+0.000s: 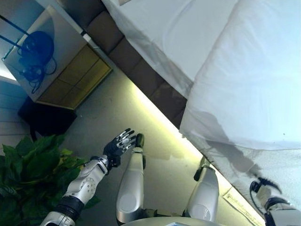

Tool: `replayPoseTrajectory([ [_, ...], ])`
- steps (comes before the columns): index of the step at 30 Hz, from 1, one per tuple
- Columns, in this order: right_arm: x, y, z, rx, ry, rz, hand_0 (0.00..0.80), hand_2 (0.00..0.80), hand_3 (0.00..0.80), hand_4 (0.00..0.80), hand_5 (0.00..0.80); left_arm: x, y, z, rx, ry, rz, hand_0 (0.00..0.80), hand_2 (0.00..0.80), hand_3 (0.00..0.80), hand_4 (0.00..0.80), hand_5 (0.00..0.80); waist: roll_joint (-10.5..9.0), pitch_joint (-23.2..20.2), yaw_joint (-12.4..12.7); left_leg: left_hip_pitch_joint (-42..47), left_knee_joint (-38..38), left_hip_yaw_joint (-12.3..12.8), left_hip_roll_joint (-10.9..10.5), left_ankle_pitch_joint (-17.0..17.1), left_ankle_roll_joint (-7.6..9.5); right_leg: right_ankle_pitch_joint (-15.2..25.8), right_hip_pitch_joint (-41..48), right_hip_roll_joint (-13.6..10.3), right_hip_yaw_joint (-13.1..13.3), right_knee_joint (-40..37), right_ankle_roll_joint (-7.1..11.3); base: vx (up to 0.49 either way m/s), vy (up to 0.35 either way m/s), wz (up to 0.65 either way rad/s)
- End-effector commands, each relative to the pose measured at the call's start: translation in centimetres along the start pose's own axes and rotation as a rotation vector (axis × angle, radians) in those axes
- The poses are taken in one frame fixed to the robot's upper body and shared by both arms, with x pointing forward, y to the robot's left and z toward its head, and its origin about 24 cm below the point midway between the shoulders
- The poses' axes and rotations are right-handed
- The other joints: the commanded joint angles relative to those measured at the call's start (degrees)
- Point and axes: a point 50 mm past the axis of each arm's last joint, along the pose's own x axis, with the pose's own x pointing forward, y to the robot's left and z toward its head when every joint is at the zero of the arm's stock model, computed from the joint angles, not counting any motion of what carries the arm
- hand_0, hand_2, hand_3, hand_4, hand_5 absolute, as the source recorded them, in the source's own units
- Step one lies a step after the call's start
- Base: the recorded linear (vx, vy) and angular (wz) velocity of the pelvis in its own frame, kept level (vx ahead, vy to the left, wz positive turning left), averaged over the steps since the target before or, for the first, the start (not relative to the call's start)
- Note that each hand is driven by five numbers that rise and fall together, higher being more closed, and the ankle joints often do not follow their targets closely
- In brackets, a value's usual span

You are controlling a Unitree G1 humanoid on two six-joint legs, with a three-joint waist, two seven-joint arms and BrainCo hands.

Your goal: Make the bed neatly

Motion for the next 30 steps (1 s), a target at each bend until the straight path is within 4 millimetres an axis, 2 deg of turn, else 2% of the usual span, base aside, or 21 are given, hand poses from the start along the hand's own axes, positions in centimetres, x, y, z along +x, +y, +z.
replayPoseTrajectory([
  [1,-0.3,0.5,3.6,0.262,-0.177,0.04,0.0,0.0,0.0,0.0,0.0,-0.6,0.7,2.7,0.08,-0.043,0.0,0.0,0.0,0.0,0.0,0.0,-2.0,0.7,1.3,1.1,1.5,-1.8,1.1,-1.4,2.11,11.6,-1.3,-1.9,0.3,-5.3,-0.02,0.034,-0.045,0.01],
  [4,-0.7,1.0,5.4,0.402,-0.219,0.106,0.0,0.0,0.0,0.0,0.0,-0.6,0.9,2.8,0.081,-0.026,0.004,0.0,0.0,0.0,0.0,0.0,-2.27,0.0,1.3,1.4,1.2,-1.7,1.1,-1.5,2.2,11.5,-1.3,-2.1,0.0,-5.1,-0.04,0.027,-0.022,0.04],
  [7,-0.4,0.6,7.0,0.555,-0.208,0.162,0.0,0.0,0.0,0.0,0.0,-0.4,1.1,3.0,0.088,-0.018,0.002,0.0,0.0,0.0,0.0,0.0,-2.18,-0.4,1.7,1.3,1.3,-1.8,1.3,-1.5,2.22,11.4,-1.7,-2.5,-0.3,-4.5,0.02,0.003,-0.006,0.01],
  [13,0.2,0.3,7.1,0.802,-0.123,0.213,0.0,0.0,0.0,0.0,0.0,0.2,0.9,3.3,0.104,-0.005,0.004,0.0,0.0,0.0,0.0,0.0,-2.16,-0.7,2.5,0.2,2.0,-1.7,1.1,-1.5,2.28,11.2,-2.9,-2.8,-0.8,-3.5,-0.03,0.003,-0.018,0.01],
  [15,0.5,-0.2,6.5,0.891,-0.074,0.217,0.0,0.0,0.0,0.0,0.0,0.3,0.8,3.4,0.109,-0.003,0.0,0.0,0.0,0.0,0.0,0.0,-1.97,-0.6,2.7,-0.2,2.1,-1.7,1.0,-1.5,2.37,11.1,-3.2,-2.9,-1.0,-3.3,-0.01,-0.006,-0.003,0.02],
  [18,0.7,-0.1,5.2,0.936,-0.019,0.229,0.0,0.0,0.0,0.0,0.0,0.5,0.8,3.1,0.108,0.001,-0.001,0.0,0.0,0.0,0.0,0.0,-1.87,-0.8,2.9,-0.3,2.2,-1.5,0.9,-1.4,2.35,11.1,-3.2,-2.9,-1.1,-3.2,-0.03,0.009,0.002,0.1],
  [25,0.2,0.1,-1.5,0.936,0.195,0.144,0.0,0.0,0.0,0.0,0.0,0.5,0.8,2.6,0.093,-0.005,0.006,0.0,0.0,0.0,0.0,0.0,-2.18,-1.2,2.1,0.2,2.3,-1.1,1.0,-1.6,2.22,10.8,-3.2,-2.4,-0.4,-2.9,-0.05,0.012,0.006,0.02],
  [28,0.1,-1.5,-3.7,0.924,0.258,0.039,0.0,0.0,0.0,0.0,0.0,0.7,0.7,2.3,0.084,-0.014,0.009,0.0,0.0,0.0,0.0,0.0,-1.88,-1.0,1.6,0.3,2.2,-0.9,0.9,-1.6,2.18,10.7,-3.2,-2.1,0.1,-3.1,0.11,-0.006,0.023,-0.01],
  [30,0.1,-2.6,-4.1,0.941,0.26,-0.004,0.0,0.0,0.0,0.0,0.0,0.7,0.6,2.3,0.081,-0.018,0.017,0.0,0.0,0.0,0.0,0.0,-1.89,-0.8,1.3,0.4,2.1,-0.9,0.9,-1.7,2.15,10.7,-3.1,-1.8,0.3,-3.4,0.2,0.0,0.0,0.0],
])
